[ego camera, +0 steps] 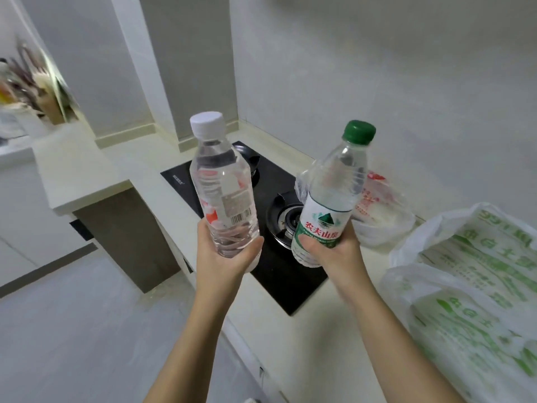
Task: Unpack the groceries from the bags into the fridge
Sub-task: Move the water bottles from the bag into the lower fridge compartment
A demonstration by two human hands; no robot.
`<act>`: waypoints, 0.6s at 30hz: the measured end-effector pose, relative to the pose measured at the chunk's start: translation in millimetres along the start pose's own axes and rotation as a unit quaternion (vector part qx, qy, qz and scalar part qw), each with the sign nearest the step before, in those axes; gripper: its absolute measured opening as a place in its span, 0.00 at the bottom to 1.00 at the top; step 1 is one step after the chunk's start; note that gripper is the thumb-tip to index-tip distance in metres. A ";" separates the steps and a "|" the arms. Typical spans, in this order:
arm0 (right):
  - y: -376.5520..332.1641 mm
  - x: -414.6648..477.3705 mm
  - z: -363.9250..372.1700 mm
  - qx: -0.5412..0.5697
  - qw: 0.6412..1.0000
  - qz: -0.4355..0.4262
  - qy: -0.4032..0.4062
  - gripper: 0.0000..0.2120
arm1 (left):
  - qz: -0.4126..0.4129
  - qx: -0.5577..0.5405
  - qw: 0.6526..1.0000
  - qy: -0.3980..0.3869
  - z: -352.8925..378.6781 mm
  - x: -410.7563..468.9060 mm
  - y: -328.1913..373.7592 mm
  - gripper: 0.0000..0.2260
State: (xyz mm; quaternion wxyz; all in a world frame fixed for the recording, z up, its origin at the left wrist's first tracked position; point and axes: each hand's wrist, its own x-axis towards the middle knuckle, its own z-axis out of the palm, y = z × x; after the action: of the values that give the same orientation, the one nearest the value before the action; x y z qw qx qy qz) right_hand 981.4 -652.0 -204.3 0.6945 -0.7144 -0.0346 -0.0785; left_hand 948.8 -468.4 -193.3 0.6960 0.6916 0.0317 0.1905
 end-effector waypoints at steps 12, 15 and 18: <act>-37.5 -5.6 55.4 0.025 0.996 -0.029 -0.076 0.25 | 0.023 -0.031 0.995 0.095 -46.6 -14.1 29.8 0.26; -42.3 -13.4 82.4 0.008 0.993 -0.041 -0.109 0.27 | 0.028 -0.019 0.991 0.126 -74.5 -17.6 32.8 0.27; -50.0 -24.3 119.7 0.019 0.988 -0.044 -0.147 0.28 | 0.036 -0.010 0.988 0.149 -109.1 -23.1 40.6 0.27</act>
State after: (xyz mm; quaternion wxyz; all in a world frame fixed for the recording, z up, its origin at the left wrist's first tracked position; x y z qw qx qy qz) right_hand 957.2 -529.5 -161.5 0.6913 -0.7024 -0.1695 -0.0027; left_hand 884.9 -373.0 -163.3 0.6829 0.6491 0.1084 0.3170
